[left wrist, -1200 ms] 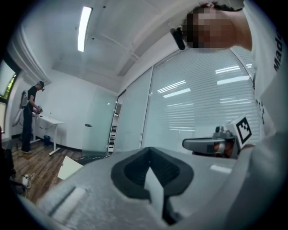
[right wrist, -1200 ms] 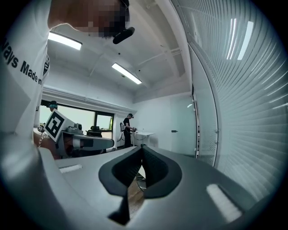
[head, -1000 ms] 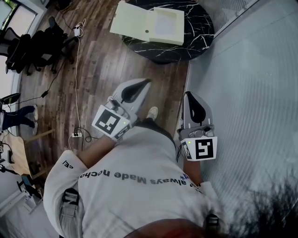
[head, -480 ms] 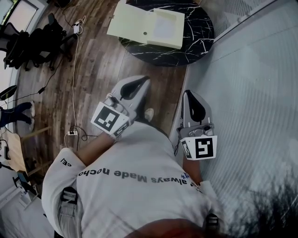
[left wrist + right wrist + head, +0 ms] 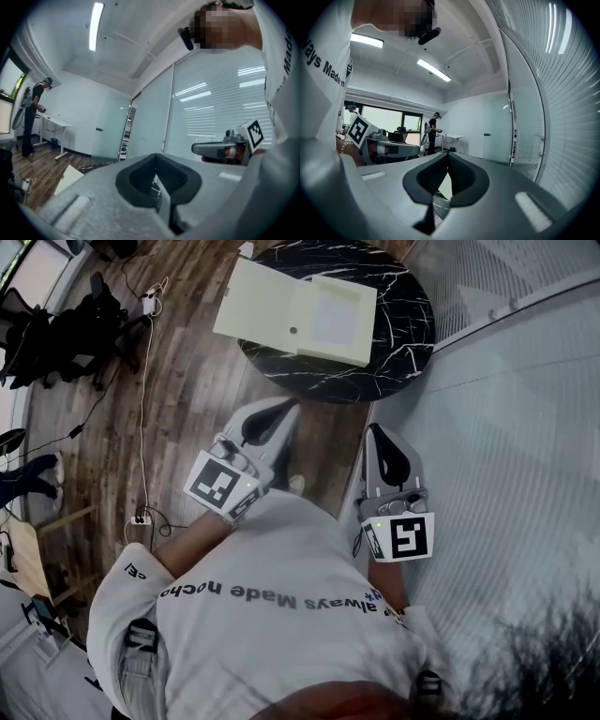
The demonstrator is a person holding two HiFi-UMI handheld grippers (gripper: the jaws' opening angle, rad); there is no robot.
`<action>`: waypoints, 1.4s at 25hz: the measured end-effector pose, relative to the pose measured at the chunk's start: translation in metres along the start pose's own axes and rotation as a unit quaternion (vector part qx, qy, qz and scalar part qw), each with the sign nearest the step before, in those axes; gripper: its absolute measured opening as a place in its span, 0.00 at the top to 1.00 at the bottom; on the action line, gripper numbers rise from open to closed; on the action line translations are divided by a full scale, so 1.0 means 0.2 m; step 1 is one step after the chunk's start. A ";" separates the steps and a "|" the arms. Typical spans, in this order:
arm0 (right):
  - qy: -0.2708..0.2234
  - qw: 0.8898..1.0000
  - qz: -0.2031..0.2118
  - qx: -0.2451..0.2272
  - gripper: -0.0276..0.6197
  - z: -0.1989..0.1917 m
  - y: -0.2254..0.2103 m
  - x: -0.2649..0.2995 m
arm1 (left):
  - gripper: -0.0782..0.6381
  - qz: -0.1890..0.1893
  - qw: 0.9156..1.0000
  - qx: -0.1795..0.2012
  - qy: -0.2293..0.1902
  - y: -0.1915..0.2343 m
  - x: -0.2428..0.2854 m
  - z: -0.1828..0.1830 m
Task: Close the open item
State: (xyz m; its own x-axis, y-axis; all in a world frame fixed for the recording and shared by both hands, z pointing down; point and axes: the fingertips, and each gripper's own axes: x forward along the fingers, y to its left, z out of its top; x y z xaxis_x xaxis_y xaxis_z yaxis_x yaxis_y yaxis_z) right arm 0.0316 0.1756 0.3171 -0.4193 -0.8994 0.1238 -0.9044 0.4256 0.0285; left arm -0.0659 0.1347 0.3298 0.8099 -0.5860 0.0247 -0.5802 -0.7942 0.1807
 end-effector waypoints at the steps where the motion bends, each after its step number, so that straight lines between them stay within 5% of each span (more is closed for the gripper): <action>1: 0.003 1.000 0.002 -0.001 0.96 0.00 -0.02 0.07 | 0.89 0.002 1.000 -0.002 0.000 0.07 0.03 0.00; 10: 0.017 1.000 0.018 -0.010 0.96 0.07 -0.22 0.75 | 0.89 0.007 1.000 -0.009 -0.005 0.67 0.36 0.11; 17: 0.009 1.000 0.017 -0.012 0.96 0.13 -0.34 1.06 | 0.89 0.007 1.000 -0.006 -0.006 0.94 0.52 0.18; 35: -0.001 1.000 0.010 0.000 0.95 0.14 -0.72 1.06 | 0.89 0.000 1.000 -0.001 -0.003 0.86 0.91 0.23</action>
State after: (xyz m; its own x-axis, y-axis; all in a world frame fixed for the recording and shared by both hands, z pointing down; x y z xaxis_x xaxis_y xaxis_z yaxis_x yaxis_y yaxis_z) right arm 0.0703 -0.0794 0.3121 -0.4383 -0.8905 0.1221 -0.8955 0.4443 0.0265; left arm -0.0213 -0.1155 0.3199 0.8100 -0.5861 0.0196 -0.5793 -0.7945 0.1823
